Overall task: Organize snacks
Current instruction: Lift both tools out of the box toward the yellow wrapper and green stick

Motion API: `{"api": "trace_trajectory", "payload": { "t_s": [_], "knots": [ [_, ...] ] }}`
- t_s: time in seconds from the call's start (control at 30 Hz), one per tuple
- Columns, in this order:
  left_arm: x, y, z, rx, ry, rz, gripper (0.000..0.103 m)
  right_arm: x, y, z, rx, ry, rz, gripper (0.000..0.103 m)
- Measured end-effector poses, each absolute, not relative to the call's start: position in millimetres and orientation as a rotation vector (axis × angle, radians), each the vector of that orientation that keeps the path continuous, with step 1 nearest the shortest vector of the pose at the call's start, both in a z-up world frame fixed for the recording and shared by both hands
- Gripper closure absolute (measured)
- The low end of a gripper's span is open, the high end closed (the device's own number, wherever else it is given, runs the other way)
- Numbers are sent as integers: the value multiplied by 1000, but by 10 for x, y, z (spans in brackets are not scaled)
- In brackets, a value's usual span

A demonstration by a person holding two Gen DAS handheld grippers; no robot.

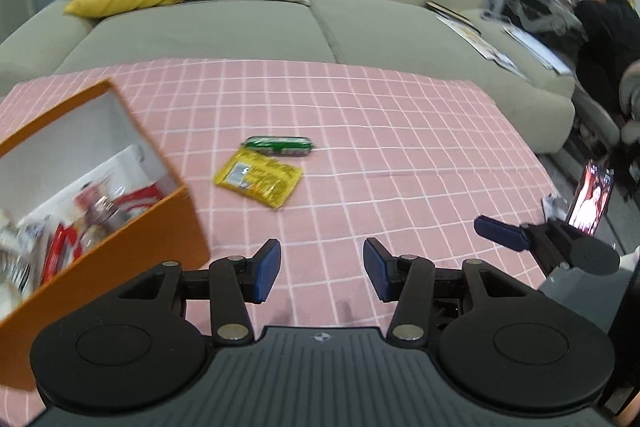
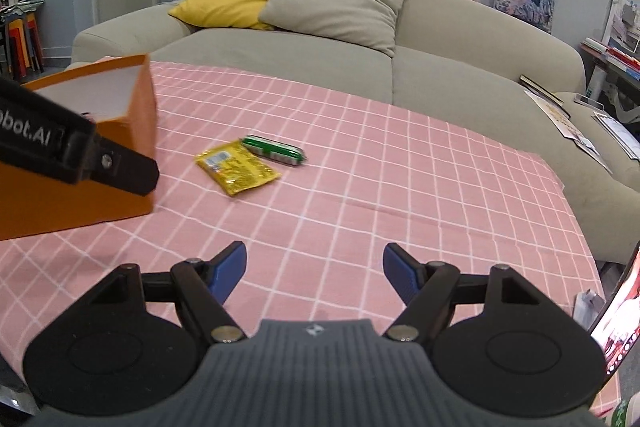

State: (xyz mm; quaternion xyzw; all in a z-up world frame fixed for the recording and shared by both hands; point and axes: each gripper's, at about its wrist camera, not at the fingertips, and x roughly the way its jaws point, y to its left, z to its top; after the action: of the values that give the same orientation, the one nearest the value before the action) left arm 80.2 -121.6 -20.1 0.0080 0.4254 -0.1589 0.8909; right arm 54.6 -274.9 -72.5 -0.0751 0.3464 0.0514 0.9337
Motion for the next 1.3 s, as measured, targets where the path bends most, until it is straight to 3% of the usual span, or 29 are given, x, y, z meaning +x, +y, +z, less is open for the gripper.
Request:
{"api": "trace_trajectory", "payload": {
  "t_s": [0.33, 0.83, 1.13, 1.3],
  "knots": [
    [1349, -1477, -164, 251, 942, -434, 30, 903, -2907, -826, -158, 728, 139, 30],
    [2376, -1476, -507, 455, 1148, -483, 24, 1628, -2840, -1053, -214, 721, 275, 30],
    [2821, -1397, -723, 430, 1269, -395, 22, 2191, -2719, -1232, -304, 703, 386, 39],
    [2963, -1301, -774, 324, 1315, -306, 25, 2537, -2650, -1356, -356, 711, 453, 54]
  ]
}}
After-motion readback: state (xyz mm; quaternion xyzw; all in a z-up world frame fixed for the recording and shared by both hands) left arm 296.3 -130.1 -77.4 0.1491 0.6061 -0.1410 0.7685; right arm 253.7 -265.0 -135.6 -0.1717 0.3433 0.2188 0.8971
